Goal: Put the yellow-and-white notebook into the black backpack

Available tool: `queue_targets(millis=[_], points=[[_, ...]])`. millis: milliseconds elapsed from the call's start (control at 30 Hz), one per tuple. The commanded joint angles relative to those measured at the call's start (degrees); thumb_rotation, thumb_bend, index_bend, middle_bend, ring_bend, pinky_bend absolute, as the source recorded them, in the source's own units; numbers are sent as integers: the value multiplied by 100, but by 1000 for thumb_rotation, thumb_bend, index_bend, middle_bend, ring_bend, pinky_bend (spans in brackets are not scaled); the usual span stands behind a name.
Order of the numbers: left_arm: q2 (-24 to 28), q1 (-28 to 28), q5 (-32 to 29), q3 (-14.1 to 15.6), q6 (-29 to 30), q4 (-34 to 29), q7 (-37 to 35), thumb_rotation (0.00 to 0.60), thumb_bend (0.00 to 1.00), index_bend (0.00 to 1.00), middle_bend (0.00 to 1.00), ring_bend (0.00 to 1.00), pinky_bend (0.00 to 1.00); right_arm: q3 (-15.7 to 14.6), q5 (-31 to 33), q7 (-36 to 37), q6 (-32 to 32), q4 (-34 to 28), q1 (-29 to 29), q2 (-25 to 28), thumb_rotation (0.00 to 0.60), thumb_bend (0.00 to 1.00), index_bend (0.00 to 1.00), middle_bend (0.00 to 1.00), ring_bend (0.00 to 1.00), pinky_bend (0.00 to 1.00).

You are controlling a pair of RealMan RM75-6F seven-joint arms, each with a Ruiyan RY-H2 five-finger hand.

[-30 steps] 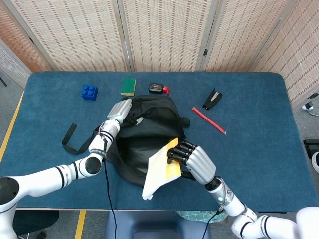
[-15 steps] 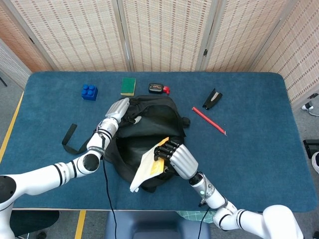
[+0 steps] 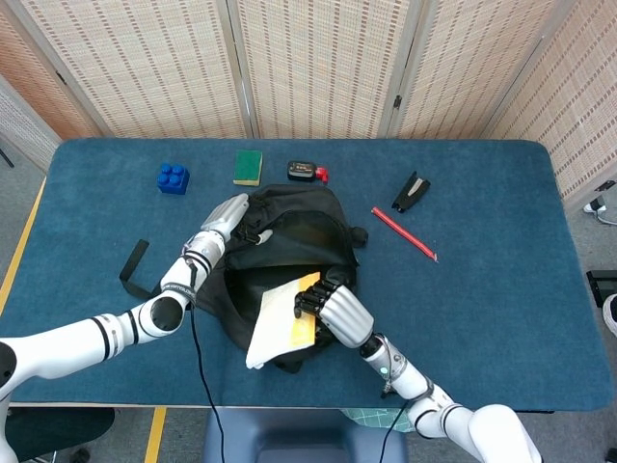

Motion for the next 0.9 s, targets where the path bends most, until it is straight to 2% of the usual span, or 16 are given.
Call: queue_targets(millis=[33,467,667,900], points=[[58,21,11,16,-35,-59,-82,600,448,606,240,166,0,-131,25,35,-15,110,-102,42,600,457,894,503,482,449],[274,68,148,99,-84,-287,-381,600,448,604,237,155,0,-414,128,-704,-543,177,-149,371,600,457,894,503,477,457],[327,76,211,126,-75,-350,-500,600,448,603,235,151,0,-256,311,-1166,-717,308,-32,261,600,457,894,504,482,458],[408,62,263,180,-60,-451,-572,600,448,599,231,148,0,4,500,-1754,-659,762,211,-77,600,457,901,504,480,461]])
